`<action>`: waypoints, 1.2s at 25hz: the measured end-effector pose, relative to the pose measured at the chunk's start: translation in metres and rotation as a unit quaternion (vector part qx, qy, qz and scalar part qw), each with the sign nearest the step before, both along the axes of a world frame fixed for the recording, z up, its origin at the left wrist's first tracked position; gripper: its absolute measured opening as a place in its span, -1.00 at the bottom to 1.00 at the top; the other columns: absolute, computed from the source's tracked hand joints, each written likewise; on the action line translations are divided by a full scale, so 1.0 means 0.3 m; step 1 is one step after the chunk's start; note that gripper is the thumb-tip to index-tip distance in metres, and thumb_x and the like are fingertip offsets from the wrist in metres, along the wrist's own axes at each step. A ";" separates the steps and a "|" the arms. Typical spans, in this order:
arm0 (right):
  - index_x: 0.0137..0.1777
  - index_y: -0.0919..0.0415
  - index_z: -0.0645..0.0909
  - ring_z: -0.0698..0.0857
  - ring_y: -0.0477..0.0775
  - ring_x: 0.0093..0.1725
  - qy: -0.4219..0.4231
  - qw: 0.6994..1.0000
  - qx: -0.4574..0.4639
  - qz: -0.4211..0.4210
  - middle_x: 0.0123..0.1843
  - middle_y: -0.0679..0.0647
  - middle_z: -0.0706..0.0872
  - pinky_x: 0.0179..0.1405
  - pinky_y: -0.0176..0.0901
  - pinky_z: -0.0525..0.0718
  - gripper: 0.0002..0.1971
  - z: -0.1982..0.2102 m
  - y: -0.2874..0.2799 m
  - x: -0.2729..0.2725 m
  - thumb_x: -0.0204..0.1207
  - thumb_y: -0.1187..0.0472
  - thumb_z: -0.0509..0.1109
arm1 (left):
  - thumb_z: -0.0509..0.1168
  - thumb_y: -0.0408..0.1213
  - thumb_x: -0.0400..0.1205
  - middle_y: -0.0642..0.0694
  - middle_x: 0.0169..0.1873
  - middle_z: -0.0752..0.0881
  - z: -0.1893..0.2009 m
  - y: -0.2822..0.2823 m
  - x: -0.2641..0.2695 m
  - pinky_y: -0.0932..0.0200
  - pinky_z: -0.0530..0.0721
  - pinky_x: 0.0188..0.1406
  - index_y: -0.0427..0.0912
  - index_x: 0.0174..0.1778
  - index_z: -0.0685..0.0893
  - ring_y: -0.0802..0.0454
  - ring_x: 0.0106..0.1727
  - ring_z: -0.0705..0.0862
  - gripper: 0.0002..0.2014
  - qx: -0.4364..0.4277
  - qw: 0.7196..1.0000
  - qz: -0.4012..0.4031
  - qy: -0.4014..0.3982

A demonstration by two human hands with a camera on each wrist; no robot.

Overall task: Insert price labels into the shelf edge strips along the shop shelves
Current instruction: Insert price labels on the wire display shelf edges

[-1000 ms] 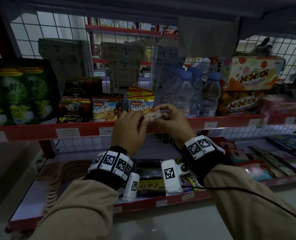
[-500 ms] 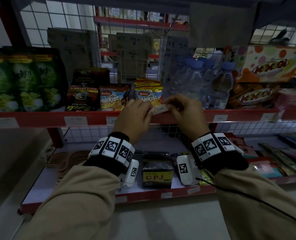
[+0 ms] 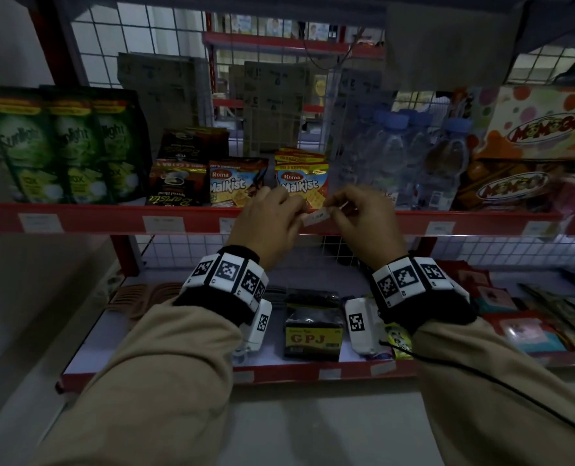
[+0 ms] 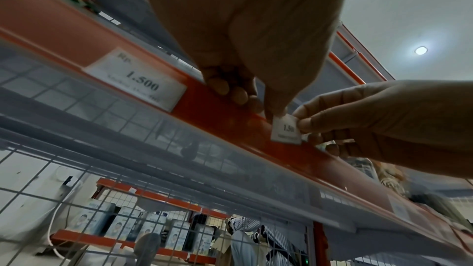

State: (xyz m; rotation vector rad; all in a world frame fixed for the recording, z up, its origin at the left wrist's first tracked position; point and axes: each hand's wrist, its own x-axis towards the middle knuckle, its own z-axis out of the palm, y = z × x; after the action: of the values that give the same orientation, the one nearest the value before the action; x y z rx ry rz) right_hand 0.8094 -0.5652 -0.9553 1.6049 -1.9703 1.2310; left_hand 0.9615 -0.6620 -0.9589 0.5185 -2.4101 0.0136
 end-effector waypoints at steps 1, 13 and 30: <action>-0.10 0.11 0.69 0.63 0.03 -0.13 0.020 1.000 0.006 -0.003 -0.15 0.03 0.68 -0.13 -0.11 0.59 -0.94 -0.002 -0.001 0.002 0.49 0.28 0.42 | 0.15 -0.17 0.71 -0.15 0.01 0.56 0.001 -0.002 -0.001 0.04 0.39 -0.04 -0.16 0.11 0.59 -0.13 0.02 0.44 -0.81 -0.006 1.000 0.007 -0.005; -0.01 0.10 0.72 0.56 0.21 0.07 0.106 0.987 0.116 -0.035 -0.10 0.01 0.53 0.09 0.09 0.54 -0.89 0.002 0.014 0.011 0.48 0.15 0.46 | 0.12 -0.13 0.72 -0.21 -0.03 0.55 -0.001 -0.021 0.006 0.00 0.42 -0.04 -0.26 0.06 0.65 -0.16 0.03 0.47 -0.70 -0.054 0.997 0.032 -0.039; 0.06 0.18 0.67 0.52 0.28 0.16 0.116 0.984 0.126 -0.056 0.04 0.20 0.64 0.17 0.10 0.46 -0.83 -0.006 0.034 0.032 0.51 0.19 0.38 | 0.17 -0.17 0.70 -0.19 -0.02 0.61 -0.011 -0.019 0.016 -0.07 0.49 -0.02 -0.23 0.05 0.65 -0.17 0.01 0.51 -0.77 -0.068 0.998 0.017 -0.006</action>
State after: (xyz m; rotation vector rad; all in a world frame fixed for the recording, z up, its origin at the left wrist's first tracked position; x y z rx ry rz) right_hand 0.8190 -0.5552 -0.9572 1.6412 -2.0936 0.7396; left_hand 0.9662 -0.6678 -0.9623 0.4989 -2.3918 0.1947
